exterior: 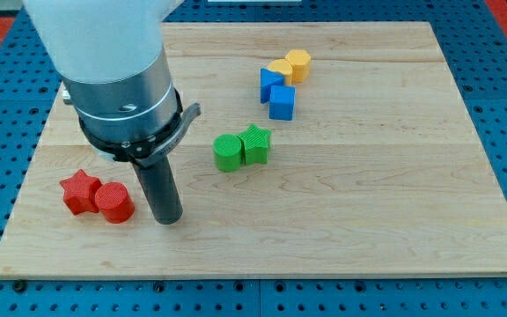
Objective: Push the yellow hexagon to the right
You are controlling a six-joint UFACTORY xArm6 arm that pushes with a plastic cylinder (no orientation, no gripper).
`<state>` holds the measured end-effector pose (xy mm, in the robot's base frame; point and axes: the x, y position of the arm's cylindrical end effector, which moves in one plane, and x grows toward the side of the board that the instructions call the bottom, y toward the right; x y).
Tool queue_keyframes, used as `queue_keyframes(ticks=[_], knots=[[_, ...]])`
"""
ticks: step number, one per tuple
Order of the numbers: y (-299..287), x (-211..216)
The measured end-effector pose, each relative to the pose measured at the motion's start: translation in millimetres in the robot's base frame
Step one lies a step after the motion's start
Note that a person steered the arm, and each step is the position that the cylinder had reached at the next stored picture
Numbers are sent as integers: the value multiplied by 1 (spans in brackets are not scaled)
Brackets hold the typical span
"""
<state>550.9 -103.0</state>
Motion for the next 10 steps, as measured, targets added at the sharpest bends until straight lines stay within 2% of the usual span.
queue_keyframes(ticks=[2,4,5,6,7,9,10], knots=[[-24,0],[-3,0],[34,-2],[22,-14],[15,-52],[24,-194],[59,-241]])
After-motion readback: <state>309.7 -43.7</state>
